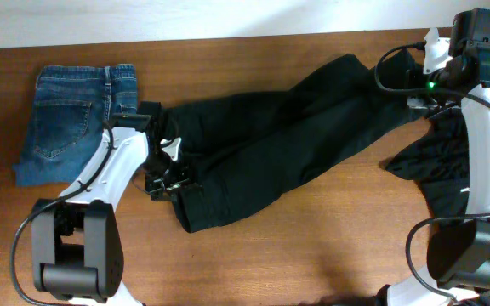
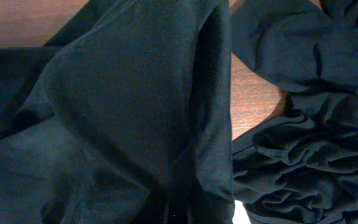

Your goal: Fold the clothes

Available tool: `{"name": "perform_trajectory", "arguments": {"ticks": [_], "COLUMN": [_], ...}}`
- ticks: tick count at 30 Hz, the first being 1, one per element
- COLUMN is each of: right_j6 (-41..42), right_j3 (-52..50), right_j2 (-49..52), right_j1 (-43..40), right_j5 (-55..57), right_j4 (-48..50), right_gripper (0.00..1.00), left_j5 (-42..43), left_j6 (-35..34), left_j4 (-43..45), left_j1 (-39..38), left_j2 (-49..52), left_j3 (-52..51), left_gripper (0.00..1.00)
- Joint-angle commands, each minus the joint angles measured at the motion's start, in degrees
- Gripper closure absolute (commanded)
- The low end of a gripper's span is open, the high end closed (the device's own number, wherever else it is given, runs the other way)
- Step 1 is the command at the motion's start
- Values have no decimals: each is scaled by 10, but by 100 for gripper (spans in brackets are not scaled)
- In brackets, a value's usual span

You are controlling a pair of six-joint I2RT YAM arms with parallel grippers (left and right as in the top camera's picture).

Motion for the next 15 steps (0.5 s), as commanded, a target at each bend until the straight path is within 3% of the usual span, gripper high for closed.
{"name": "perform_trajectory", "arguments": {"ticks": [1,15], "right_j6": [9,9], "right_j3": [6,6], "right_j2": [-1,-1], "right_j1": [3,3], "right_j5": [1,1], "right_j4": [5,0], "right_gripper": [96,96], "left_j5": [23,22], "left_j6": [0,-8], "left_j4": [-11,-23], "left_j1": [-15,-49], "left_j2": [-14,-14], "left_j3": [-18,-66], "left_gripper": [32,32]}}
